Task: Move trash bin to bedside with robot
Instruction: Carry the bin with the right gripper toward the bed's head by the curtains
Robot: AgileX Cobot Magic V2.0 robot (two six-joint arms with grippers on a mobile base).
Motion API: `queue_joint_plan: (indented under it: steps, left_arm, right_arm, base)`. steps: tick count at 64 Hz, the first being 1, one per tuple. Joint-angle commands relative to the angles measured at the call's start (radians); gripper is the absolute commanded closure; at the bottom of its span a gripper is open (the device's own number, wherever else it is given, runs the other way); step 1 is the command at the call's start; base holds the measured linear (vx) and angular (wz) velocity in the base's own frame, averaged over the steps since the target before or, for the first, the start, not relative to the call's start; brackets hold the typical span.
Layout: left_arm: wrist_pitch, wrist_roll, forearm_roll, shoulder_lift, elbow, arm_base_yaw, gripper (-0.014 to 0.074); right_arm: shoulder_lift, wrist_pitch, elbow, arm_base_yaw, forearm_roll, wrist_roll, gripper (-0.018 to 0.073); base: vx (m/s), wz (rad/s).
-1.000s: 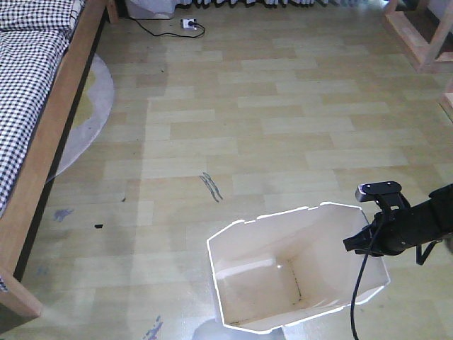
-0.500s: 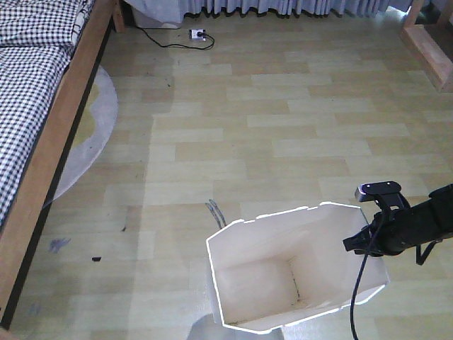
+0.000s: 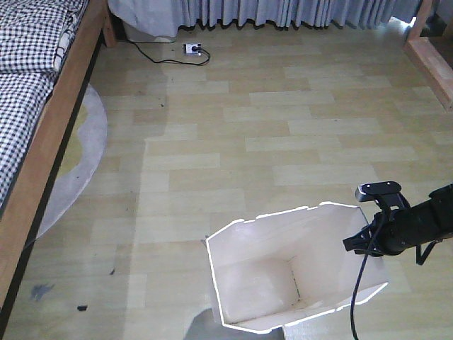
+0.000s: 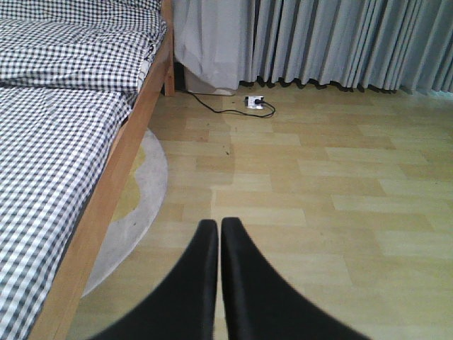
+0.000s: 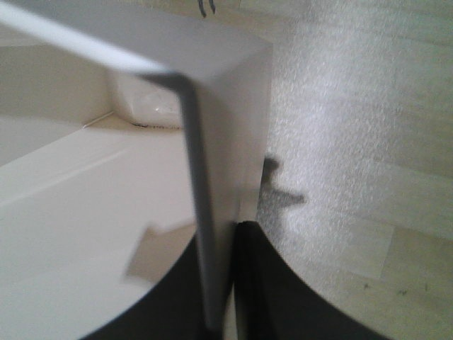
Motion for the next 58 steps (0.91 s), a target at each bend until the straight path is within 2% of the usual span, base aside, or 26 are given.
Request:
queue_joint_plan:
  steps: [1,58]
  left_arm:
    - [-0.066,-0.004,-0.002,-0.014,0.003,-0.003,0.0603]
    - [-0.066,-0.004,-0.002,-0.014,0.003,-0.003,0.0603]
  right_arm:
    - [-0.063,0.148,-0.015,-0.002,0.047,0.011,0.0562]
    - [-0.063,0.149,-0.015,-0.002,0.047,0.011,0.0562]
  base:
    - [0.35,-0.03]
    - [0.35,0.03]
